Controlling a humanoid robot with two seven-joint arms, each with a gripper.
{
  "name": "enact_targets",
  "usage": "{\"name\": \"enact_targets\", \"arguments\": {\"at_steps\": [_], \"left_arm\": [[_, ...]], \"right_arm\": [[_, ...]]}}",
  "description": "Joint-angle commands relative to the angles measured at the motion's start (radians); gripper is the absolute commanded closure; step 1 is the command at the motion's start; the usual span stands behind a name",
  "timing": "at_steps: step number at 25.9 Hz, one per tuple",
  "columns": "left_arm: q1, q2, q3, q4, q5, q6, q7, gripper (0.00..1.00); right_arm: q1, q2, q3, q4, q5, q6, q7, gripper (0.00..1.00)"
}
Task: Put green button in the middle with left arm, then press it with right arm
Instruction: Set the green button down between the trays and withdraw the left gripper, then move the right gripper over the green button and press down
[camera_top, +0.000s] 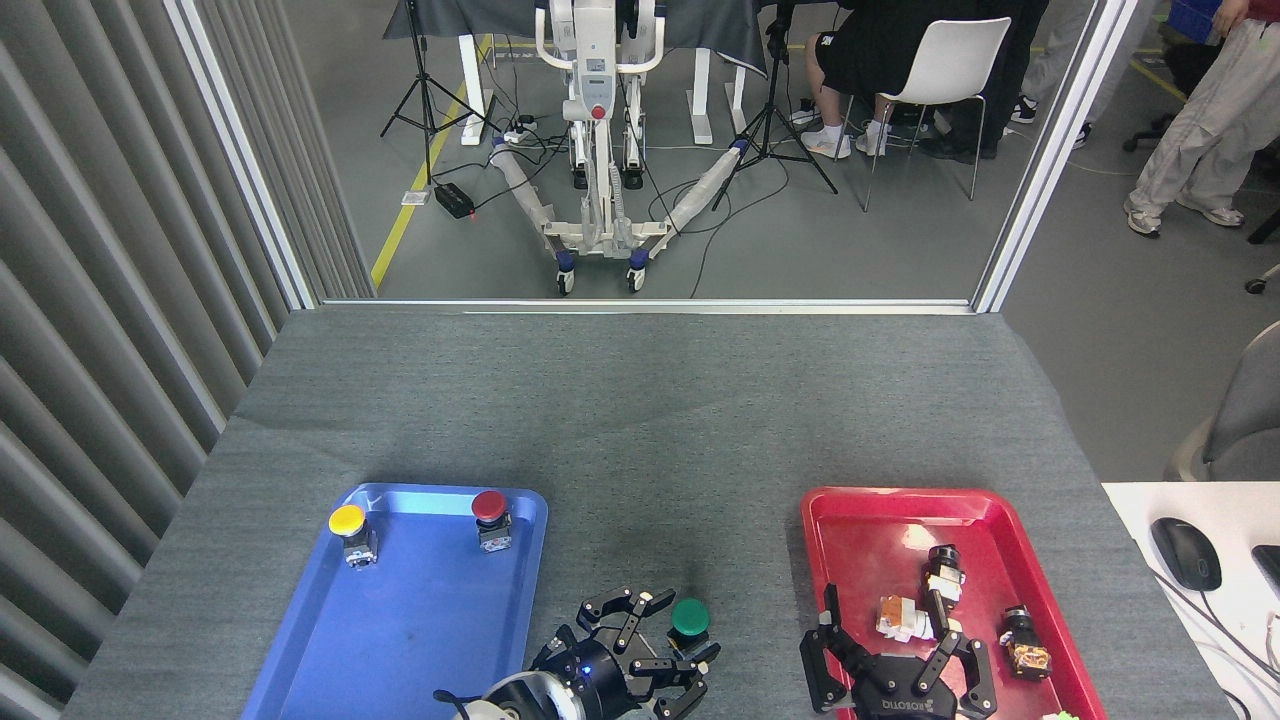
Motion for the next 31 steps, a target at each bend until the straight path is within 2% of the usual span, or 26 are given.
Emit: {"name": "enact_targets", "arguments": {"at_steps": [1, 3, 6, 8, 11, 13, 15, 18, 31], "left_arm": [[0.025, 0.010, 0.006, -0.083, 0.001, 0.001, -0.004, 0.01], [0.096, 0.036, 0.031, -0.192, 0.006, 0.014, 0.000, 0.01], [0.216, 0.118, 0.121, -0.402, 0.016, 0.135, -0.001, 0.01], [0.311, 0.142, 0.182, -0.502, 0.015, 0.245, 0.002, 0.01], [0.406, 0.137, 0.316, -0.583, 0.015, 0.394, 0.008, 0.01], [0.441, 0.114, 0.408, -0.591, 0.015, 0.423, 0.025, 0.01], [0.449, 0.097, 0.466, -0.589, 0.016, 0.417, 0.028, 0.01], [0.458, 0.096, 0.488, -0.583, 0.016, 0.420, 0.031, 0.01], [0.459, 0.105, 0.508, -0.576, 0.055, 0.429, 0.028, 0.01]], "right_arm": [[-0.001, 0.001, 0.004, 0.009, 0.003, 0.001, 0.000, 0.01], [-0.003, 0.011, 0.009, 0.015, 0.005, 0.001, 0.000, 0.04], [-0.009, 0.018, 0.041, 0.029, 0.008, -0.002, 0.000, 0.26], [-0.012, 0.026, 0.066, 0.038, 0.022, -0.003, 0.000, 0.40], [-0.021, 0.041, 0.107, 0.060, 0.060, -0.003, 0.000, 0.68], [-0.040, 0.049, 0.135, 0.078, 0.086, 0.000, 0.002, 0.83], [-0.050, 0.063, 0.167, 0.100, 0.100, 0.003, 0.022, 0.92], [-0.080, 0.077, 0.204, 0.143, 0.120, 0.010, 0.063, 0.98], [-0.135, 0.100, 0.251, 0.376, 0.124, 0.052, 0.071, 0.96]]}}
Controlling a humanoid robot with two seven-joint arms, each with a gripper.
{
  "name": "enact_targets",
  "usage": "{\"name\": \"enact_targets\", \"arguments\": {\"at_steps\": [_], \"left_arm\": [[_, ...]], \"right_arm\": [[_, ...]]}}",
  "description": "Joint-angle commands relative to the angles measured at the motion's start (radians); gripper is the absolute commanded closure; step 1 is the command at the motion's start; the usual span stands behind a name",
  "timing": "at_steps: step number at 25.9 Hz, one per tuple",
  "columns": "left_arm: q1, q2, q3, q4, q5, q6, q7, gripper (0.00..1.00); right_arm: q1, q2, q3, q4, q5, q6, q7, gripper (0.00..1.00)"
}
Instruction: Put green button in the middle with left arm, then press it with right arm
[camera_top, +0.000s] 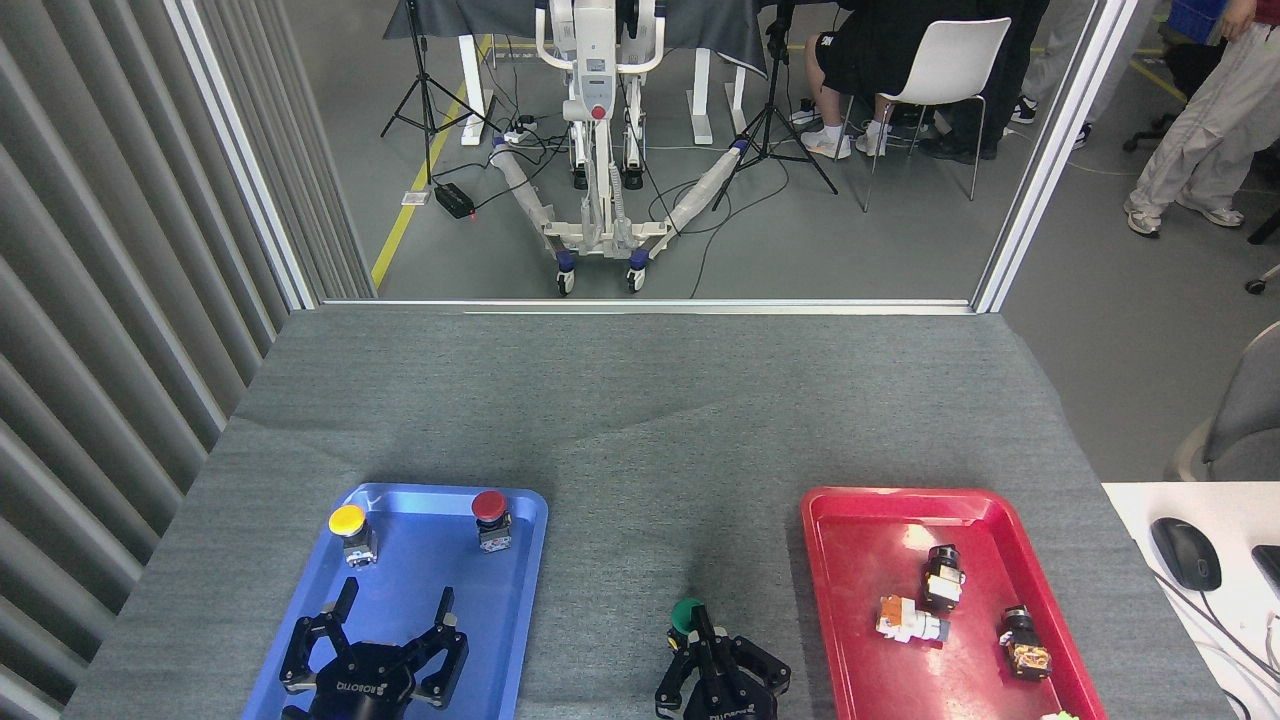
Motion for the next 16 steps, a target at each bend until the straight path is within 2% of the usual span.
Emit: {"name": "enact_targets", "arguments": {"at_steps": [1, 5, 7, 8, 9, 11, 12, 13, 16], "left_arm": [[0.001, 0.000, 0.009, -0.001, 0.014, 0.001, 0.001, 0.01], [0.001, 0.000, 0.012, 0.001, 0.029, 0.002, -0.001, 0.01], [0.001, 0.000, 0.015, 0.001, 0.041, 0.002, -0.001, 0.01], [0.001, 0.000, 0.017, 0.001, 0.046, 0.002, -0.001, 0.01], [-0.001, 0.000, 0.017, 0.001, 0.052, 0.002, -0.004, 0.01], [-0.001, 0.000, 0.018, 0.001, 0.067, 0.002, -0.006, 0.01], [-0.001, 0.000, 0.017, 0.001, 0.074, 0.001, -0.006, 0.01], [0.001, 0.000, 0.017, 0.002, 0.077, 0.001, -0.006, 0.01], [-0.001, 0.000, 0.017, 0.002, 0.080, -0.002, -0.006, 0.01]], "right_arm": [[-0.004, 0.003, 0.002, 0.062, -0.003, -0.001, -0.006, 0.96], [-0.004, 0.001, 0.001, 0.050, -0.008, -0.001, -0.011, 0.96], [-0.004, -0.002, -0.001, 0.004, -0.008, -0.001, -0.012, 0.94], [-0.004, -0.004, -0.002, -0.027, -0.008, 0.000, -0.014, 0.86], [-0.004, -0.004, -0.008, -0.057, -0.008, 0.000, -0.015, 0.71], [0.004, -0.005, -0.015, -0.117, -0.008, 0.011, -0.015, 0.29], [0.010, -0.007, -0.018, -0.140, -0.008, 0.022, -0.015, 0.13], [0.013, -0.007, -0.022, -0.156, -0.008, 0.031, -0.017, 0.02], [0.047, -0.017, -0.068, -0.188, -0.008, 0.034, -0.026, 0.00]]}}
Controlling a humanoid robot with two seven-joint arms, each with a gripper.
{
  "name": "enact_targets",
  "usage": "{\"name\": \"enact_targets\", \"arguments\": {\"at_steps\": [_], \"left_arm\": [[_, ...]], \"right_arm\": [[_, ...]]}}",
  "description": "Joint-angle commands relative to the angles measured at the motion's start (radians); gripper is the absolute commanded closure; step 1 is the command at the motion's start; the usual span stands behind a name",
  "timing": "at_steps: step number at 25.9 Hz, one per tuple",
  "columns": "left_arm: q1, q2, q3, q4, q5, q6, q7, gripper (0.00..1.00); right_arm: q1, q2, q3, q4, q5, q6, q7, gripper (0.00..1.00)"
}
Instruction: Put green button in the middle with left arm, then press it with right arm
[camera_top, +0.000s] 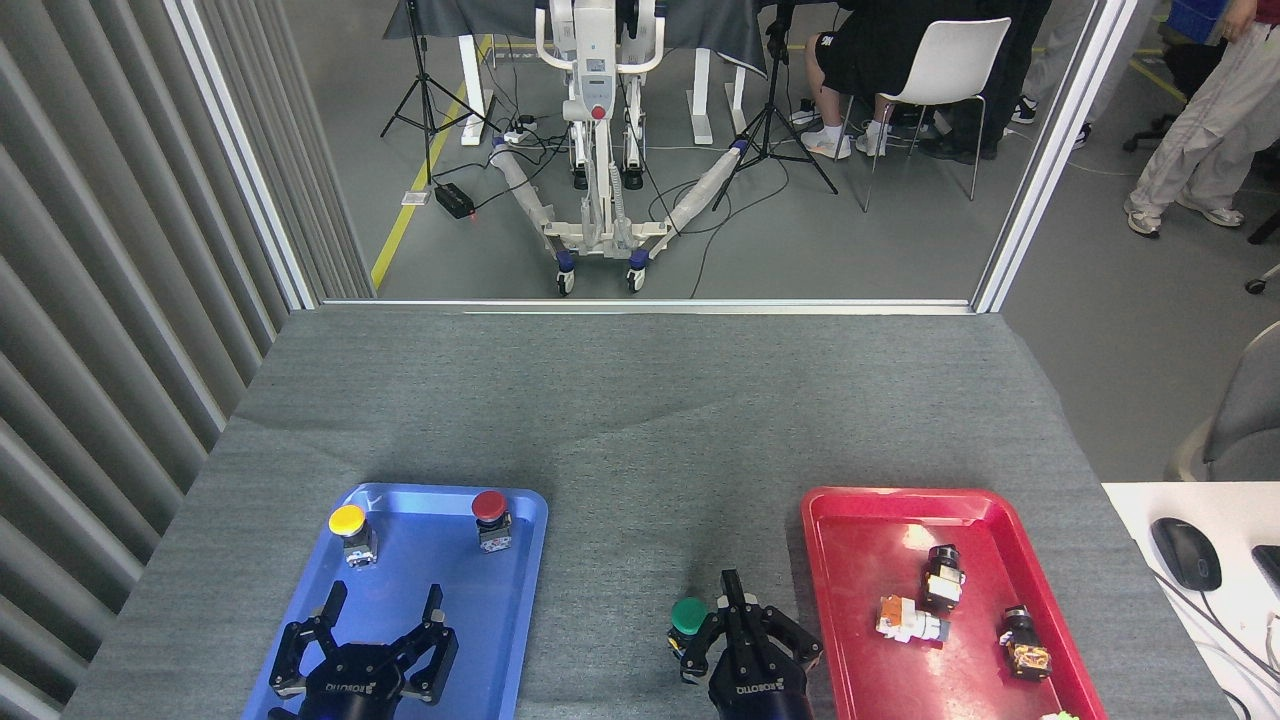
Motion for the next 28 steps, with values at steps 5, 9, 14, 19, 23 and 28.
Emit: {"name": "enact_targets", "arguments": {"at_steps": [5, 9, 14, 19, 23, 28], "left_arm": [[-0.003, -0.001, 0.000, 0.000, 0.007, -0.007, 0.000, 0.01], [-0.003, 0.000, -0.002, -0.001, 0.005, -0.013, 0.000, 0.01], [-0.010, -0.003, -0.005, -0.007, 0.004, -0.027, 0.002, 0.01], [-0.011, -0.003, -0.002, -0.009, 0.005, -0.027, 0.000, 0.01], [-0.011, -0.009, 0.008, -0.010, 0.007, -0.027, 0.000, 0.01], [-0.005, -0.008, 0.009, -0.010, 0.007, -0.025, 0.002, 0.01]], "right_arm": [[0.069, -0.036, -0.108, -0.096, -0.003, 0.010, -0.042, 0.00], [0.100, -0.046, -0.144, -0.105, -0.006, 0.012, -0.035, 0.00], [0.117, -0.069, -0.180, -0.122, -0.026, 0.012, -0.035, 0.00], [0.120, -0.082, -0.181, -0.123, -0.034, 0.013, -0.035, 0.00], [0.120, -0.083, -0.181, -0.123, -0.034, 0.013, -0.035, 0.00], [0.120, -0.083, -0.181, -0.123, -0.034, 0.015, -0.037, 0.00]]}}
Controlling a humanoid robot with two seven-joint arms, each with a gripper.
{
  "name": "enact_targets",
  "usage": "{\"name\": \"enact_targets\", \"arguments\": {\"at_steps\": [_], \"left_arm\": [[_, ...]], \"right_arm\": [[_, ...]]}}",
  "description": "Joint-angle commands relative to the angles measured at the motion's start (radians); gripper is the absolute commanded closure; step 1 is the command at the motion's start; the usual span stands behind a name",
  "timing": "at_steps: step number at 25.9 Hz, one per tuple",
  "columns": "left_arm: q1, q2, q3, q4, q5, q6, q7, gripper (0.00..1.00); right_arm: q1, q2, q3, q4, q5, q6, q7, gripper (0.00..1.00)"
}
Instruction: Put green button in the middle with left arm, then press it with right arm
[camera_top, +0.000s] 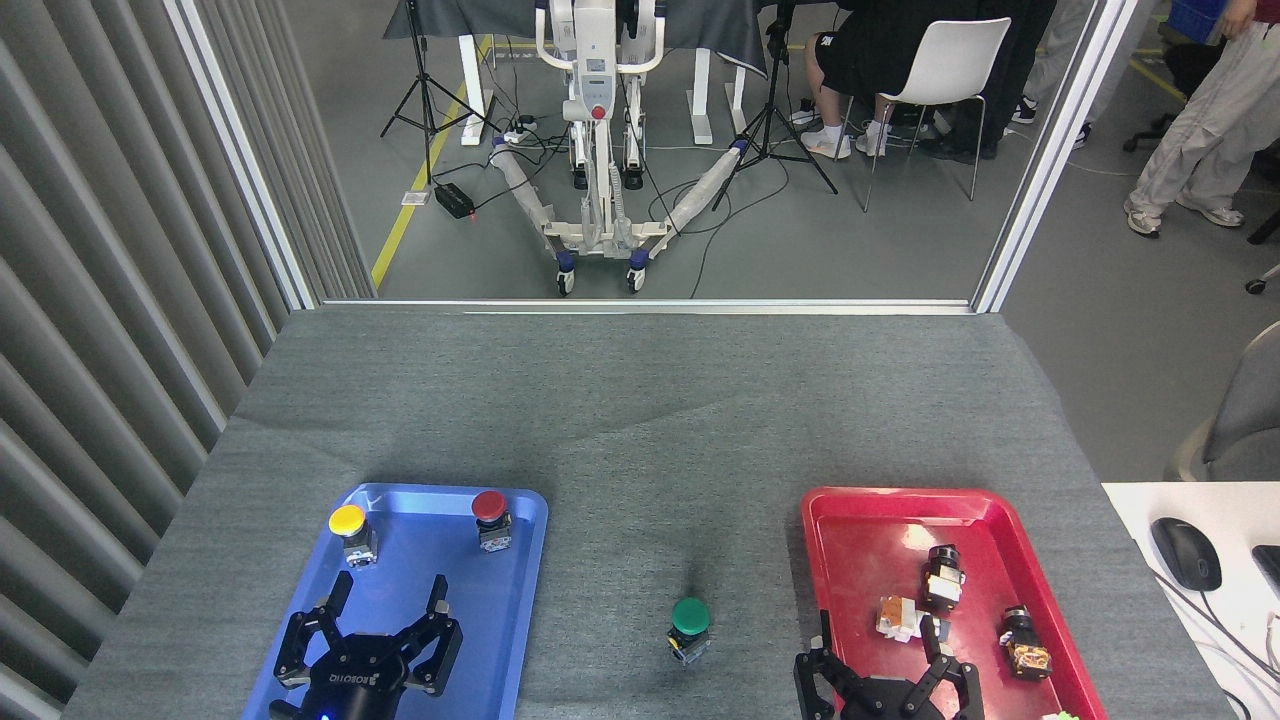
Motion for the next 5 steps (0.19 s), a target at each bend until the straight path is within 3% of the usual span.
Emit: {"name": "enact_targets", "arguments": {"at_steps": [1, 5], "left_arm": [[0.005, 0.009, 0.002, -0.002, 0.003, 0.002, 0.007, 0.01], [0.005, 0.050, -0.006, 0.009, 0.069, -0.004, 0.007, 0.01]], "right_arm": [[0.000, -0.001, 0.000, 0.000, -0.002, 0.001, -0.001, 0.00], [0.000, -0.001, 0.000, 0.000, -0.002, 0.001, -0.005, 0.00]]}}
